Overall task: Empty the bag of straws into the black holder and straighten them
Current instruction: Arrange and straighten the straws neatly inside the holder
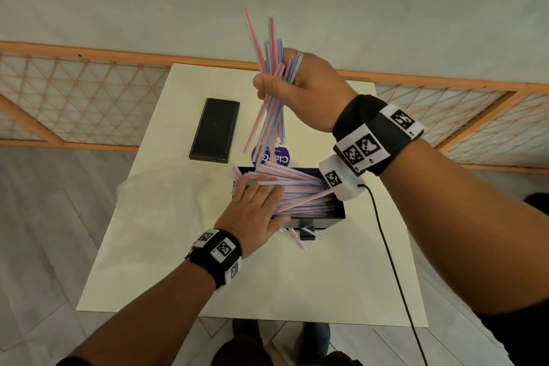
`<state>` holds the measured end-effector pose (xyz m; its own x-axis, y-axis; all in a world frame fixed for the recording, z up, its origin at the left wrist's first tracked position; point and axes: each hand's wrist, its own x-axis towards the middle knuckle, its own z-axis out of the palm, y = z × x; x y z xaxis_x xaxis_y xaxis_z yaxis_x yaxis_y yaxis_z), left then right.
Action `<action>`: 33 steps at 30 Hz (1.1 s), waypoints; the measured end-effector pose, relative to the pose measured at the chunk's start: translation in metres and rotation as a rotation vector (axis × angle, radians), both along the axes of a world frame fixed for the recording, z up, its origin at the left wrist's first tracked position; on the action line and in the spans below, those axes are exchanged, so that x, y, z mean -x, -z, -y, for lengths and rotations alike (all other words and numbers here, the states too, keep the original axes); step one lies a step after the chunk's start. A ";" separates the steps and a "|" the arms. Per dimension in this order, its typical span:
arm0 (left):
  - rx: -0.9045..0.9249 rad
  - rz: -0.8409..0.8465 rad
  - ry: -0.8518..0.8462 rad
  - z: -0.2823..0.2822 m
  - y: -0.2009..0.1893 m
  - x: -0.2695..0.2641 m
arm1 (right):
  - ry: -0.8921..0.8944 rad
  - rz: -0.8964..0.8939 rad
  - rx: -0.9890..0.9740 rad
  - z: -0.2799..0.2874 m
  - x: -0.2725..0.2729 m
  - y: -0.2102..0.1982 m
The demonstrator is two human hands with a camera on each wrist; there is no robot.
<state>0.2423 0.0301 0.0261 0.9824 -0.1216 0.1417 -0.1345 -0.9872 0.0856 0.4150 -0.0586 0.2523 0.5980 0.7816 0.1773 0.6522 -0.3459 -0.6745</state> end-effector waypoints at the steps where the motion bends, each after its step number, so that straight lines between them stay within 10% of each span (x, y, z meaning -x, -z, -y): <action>1: 0.003 0.001 -0.004 -0.001 -0.001 -0.001 | -0.024 0.034 0.044 0.002 0.003 -0.006; 9: 0.169 0.109 -0.095 -0.018 -0.013 0.002 | -0.208 0.283 0.625 0.005 0.041 0.011; 19: 0.472 0.231 -0.427 -0.033 -0.033 0.026 | -0.153 0.269 0.800 -0.005 0.071 0.085; 28: 1.590 0.300 -0.748 -0.022 -0.044 0.025 | -0.076 0.315 0.637 -0.004 0.097 0.095; 33: 1.727 0.272 -0.704 -0.026 -0.056 0.014 | -0.055 0.353 0.555 -0.007 0.090 0.084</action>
<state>0.2279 0.0557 0.0820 0.7154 0.6669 -0.2085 0.0234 0.2753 0.9611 0.3252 -0.0518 0.1683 0.5345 0.8411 -0.0824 0.8281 -0.5407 -0.1477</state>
